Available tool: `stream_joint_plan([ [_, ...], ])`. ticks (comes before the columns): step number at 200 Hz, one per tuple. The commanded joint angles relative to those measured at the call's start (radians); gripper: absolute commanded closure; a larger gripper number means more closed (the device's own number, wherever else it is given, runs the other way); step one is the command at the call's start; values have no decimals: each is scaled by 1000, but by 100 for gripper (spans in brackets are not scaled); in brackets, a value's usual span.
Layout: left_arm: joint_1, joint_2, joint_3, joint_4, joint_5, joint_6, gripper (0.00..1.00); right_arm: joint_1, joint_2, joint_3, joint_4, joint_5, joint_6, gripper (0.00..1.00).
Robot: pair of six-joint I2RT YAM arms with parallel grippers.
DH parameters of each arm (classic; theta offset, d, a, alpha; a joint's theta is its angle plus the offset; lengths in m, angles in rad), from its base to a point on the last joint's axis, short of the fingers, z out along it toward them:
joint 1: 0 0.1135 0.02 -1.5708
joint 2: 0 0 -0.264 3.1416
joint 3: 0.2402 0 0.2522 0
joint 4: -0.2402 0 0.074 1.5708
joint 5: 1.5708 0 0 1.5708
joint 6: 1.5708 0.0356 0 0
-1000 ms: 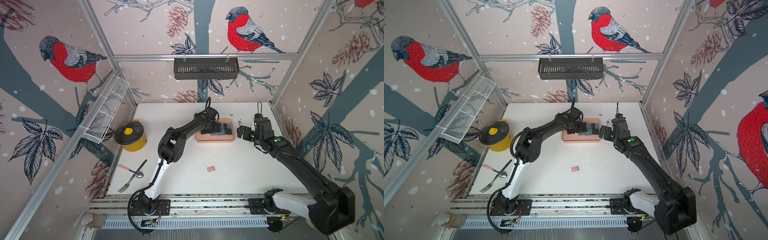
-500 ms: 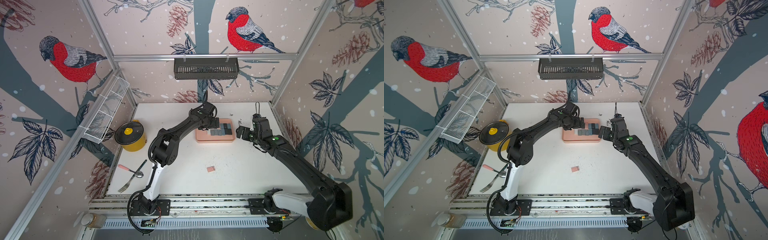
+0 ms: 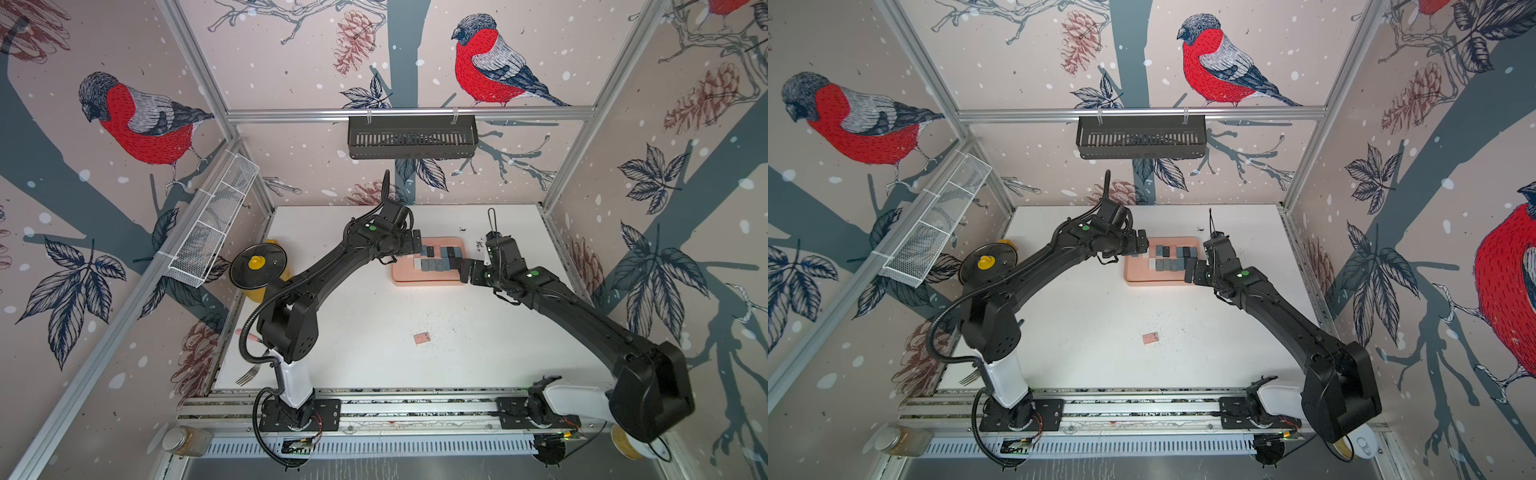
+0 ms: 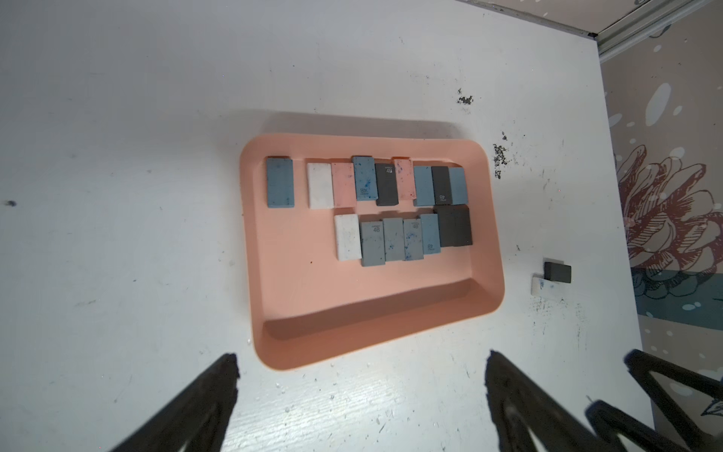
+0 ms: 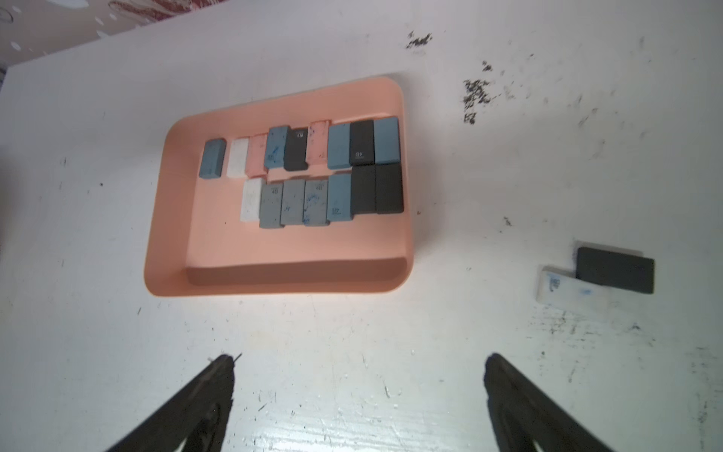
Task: Put the eraser in the storage box
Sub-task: Place the eraser in the storage box.
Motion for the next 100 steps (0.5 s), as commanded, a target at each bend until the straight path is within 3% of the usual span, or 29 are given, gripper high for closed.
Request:
stream_joint_plan([
  [1, 6, -101, -104, 50, -1, -24, 2, 78, 26, -4, -20, 77, 9, 1],
  [100, 48, -533, -740, 295, 157, -231, 3, 465, 41, -187, -27, 166, 81, 1],
])
